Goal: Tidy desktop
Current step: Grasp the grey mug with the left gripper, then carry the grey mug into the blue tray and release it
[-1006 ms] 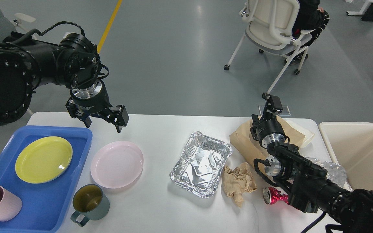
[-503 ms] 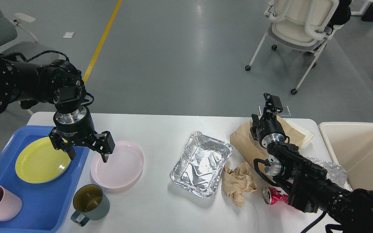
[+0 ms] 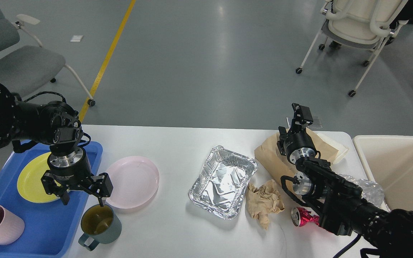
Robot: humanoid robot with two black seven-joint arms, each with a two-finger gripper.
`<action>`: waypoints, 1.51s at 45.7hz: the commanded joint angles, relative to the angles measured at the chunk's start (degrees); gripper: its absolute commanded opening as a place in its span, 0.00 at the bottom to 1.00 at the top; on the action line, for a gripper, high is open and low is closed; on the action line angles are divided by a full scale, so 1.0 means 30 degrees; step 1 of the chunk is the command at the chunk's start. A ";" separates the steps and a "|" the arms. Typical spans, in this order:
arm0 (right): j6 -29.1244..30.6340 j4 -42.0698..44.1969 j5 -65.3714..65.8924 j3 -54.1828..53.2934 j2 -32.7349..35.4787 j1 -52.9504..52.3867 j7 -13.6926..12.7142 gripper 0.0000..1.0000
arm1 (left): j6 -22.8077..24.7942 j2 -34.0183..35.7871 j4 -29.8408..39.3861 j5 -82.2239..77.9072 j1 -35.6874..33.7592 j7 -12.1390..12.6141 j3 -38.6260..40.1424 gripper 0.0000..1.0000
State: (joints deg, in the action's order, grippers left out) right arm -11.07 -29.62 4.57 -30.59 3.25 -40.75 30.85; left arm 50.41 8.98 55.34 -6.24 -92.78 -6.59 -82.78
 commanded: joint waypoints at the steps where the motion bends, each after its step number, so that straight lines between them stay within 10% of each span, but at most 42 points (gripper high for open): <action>1: 0.0000 -0.0001 -0.0001 0.0000 0.0000 -0.0010 0.0000 1.00 | -0.0017 -0.0121 -0.0604 0.0001 0.0894 0.0000 -0.0064 0.96; 16: 0.0000 -0.0001 -0.0001 0.0000 0.0000 -0.0010 0.0000 1.00 | -0.0017 -0.1058 -0.2305 0.0118 0.2478 0.1083 0.0141 0.87; 44: 0.0000 -0.0001 -0.0001 0.0000 0.0000 -0.0010 0.0000 1.00 | 0.1529 -0.1469 -0.2569 0.0382 0.3035 0.2900 0.0756 0.01; 69: 0.0000 -0.0001 -0.0001 0.0000 -0.0029 -0.0010 0.0000 1.00 | 0.1529 -0.1498 -0.2130 0.2052 0.0196 0.2783 0.0756 0.00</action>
State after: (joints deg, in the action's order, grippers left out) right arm -11.07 -29.62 4.57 -30.59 3.26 -40.78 30.85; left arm 54.98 4.48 48.02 -0.68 -88.08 1.86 -80.52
